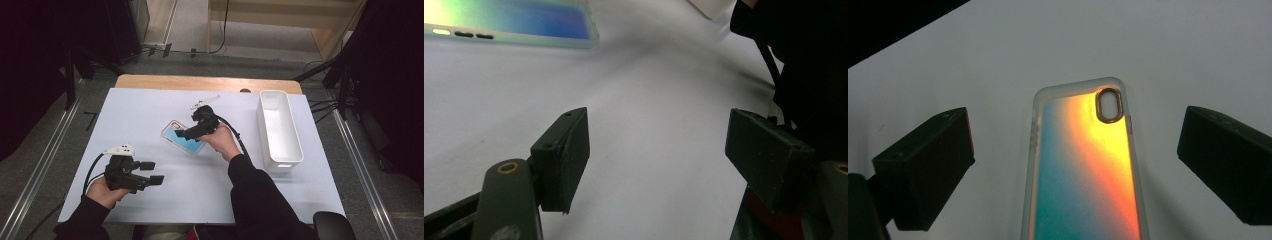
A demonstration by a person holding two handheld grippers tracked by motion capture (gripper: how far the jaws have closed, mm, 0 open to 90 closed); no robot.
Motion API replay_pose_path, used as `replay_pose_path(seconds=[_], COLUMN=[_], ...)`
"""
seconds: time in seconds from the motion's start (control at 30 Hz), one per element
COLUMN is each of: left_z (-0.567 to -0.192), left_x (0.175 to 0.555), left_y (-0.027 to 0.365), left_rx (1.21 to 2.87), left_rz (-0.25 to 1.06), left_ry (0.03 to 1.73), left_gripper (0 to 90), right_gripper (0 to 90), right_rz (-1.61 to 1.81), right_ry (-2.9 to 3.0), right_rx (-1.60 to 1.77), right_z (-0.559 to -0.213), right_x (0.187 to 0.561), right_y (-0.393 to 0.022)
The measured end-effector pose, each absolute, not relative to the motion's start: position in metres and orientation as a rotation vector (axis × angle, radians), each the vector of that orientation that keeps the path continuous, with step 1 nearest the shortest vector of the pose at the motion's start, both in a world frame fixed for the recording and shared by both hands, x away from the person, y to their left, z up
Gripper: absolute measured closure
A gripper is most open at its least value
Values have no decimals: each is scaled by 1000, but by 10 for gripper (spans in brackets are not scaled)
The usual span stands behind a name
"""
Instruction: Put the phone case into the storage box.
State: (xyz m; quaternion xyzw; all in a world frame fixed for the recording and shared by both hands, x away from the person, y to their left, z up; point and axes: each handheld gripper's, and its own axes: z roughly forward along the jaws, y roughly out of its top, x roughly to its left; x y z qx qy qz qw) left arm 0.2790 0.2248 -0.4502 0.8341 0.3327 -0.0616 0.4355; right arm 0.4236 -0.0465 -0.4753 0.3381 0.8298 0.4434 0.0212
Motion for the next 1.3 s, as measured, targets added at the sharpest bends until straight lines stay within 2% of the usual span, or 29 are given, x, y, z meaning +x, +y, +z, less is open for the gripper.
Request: replay_pose_path(seconds=[1.3], left_z=[-450], left_x=[279], left_y=[225], left_rx=[2078], left_rz=[-156], left_ry=[829], left_gripper=[257], right_gripper=[4], right_rz=[1277], right_ry=[2623], right_rx=[1016], right_z=[-510], right_x=[421], right_y=[-38])
